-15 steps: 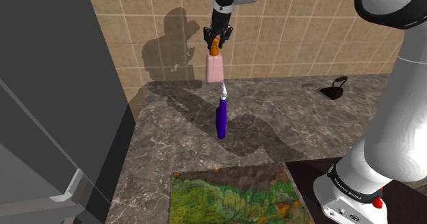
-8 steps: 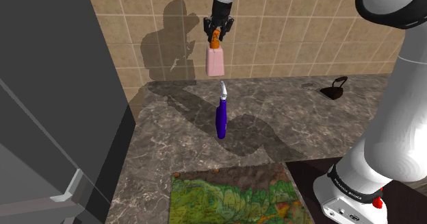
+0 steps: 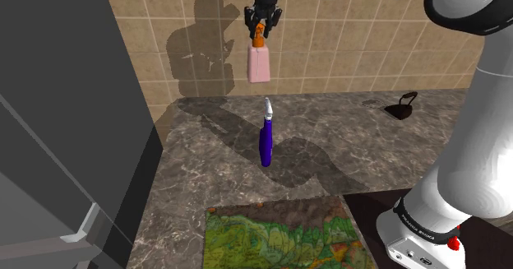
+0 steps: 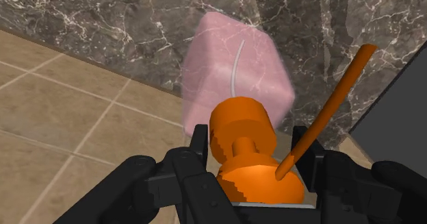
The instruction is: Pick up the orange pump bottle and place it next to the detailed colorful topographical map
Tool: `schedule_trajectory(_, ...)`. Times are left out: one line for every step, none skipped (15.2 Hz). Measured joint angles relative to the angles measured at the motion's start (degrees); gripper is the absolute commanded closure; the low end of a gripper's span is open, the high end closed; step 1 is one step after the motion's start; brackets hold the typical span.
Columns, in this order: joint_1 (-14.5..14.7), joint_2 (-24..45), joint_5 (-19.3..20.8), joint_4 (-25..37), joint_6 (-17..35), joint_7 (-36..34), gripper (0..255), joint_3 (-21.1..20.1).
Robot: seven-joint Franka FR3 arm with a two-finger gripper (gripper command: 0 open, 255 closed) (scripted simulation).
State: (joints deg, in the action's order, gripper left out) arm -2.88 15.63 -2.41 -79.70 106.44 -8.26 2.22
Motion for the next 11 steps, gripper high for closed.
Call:
schedule_trajectory(0.00,-0.01,0.01,0.80,-0.80,-0.03,255,0.00)
schedule_trajectory(-0.09,0.35,-0.03,2.07,-1.71,0.05,255,0.03)
schedule_trajectory(-0.08,0.43,-0.01,2.92,-2.50,0.00,255,0.03)
schedule_trajectory(-0.07,0.48,0.00,3.69,-3.21,-0.05,255,0.02)
schedule_trajectory(-0.05,0.92,-0.01,5.11,-4.19,-0.13,255,0.01)
schedule_trajectory(-0.12,1.07,-0.03,6.14,-5.08,-0.07,255,0.03)
schedule_trajectory(-0.15,1.33,-0.04,7.43,-6.10,-0.07,255,0.04)
schedule_trajectory(-0.16,1.63,-0.04,8.63,-7.01,-0.12,255,0.04)
schedule_trajectory(-0.15,2.05,-0.05,9.98,-7.93,-0.19,255,0.03)
schedule_trajectory(-0.18,2.35,-0.06,11.34,-8.99,-0.19,255,0.03)
schedule_trajectory(-0.19,2.72,-0.06,12.67,-9.93,-0.24,255,0.03)
